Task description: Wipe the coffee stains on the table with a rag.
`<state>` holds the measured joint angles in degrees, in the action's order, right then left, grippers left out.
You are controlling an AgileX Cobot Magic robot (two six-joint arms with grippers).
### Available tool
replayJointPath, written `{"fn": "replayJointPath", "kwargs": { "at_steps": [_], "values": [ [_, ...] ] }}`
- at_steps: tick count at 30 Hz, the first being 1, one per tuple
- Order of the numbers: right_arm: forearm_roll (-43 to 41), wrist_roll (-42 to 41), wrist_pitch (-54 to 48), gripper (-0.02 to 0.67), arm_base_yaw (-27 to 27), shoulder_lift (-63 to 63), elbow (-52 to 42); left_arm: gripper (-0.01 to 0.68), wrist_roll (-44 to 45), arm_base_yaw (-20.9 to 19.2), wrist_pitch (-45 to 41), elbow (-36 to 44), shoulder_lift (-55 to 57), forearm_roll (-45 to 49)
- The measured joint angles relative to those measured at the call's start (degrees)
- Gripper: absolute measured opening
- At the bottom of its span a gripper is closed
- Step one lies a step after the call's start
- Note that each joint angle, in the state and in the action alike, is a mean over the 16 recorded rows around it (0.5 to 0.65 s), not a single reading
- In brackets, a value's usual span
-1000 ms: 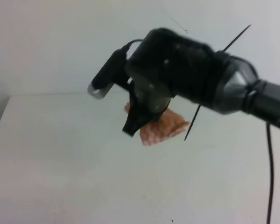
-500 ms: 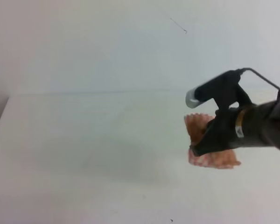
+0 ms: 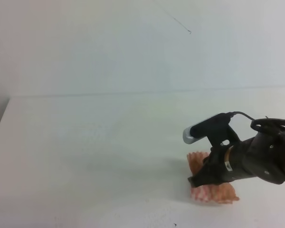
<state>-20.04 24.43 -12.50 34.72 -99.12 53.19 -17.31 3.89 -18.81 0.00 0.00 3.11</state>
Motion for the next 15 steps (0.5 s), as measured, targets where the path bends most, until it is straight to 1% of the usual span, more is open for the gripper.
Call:
{"fn": "replayJointPath", "kwargs": {
  "at_steps": [5, 8, 11, 15],
  "values": [
    [2.1, 0.1, 0.2, 0.244, 0.0, 0.7, 0.0, 0.000, 0.0, 0.0, 0.0, 0.0, 0.0, 0.0],
    [2.8, 0.1, 0.0, 0.281, 0.0, 3.2, 0.0, 0.000, 0.0, 0.0, 0.0, 0.0, 0.0, 0.0],
    [2.2, 0.0, -0.6, 0.265, 0.0, 7.5, 0.0, 0.000, 0.0, 0.0, 0.0, 0.0, 0.0, 0.0],
    [-1.3, -0.1, -2.2, 0.187, 0.0, 15.5, 0.0, 0.000, 0.0, 0.0, 0.0, 0.0, 0.0, 0.0]
  ]
}}
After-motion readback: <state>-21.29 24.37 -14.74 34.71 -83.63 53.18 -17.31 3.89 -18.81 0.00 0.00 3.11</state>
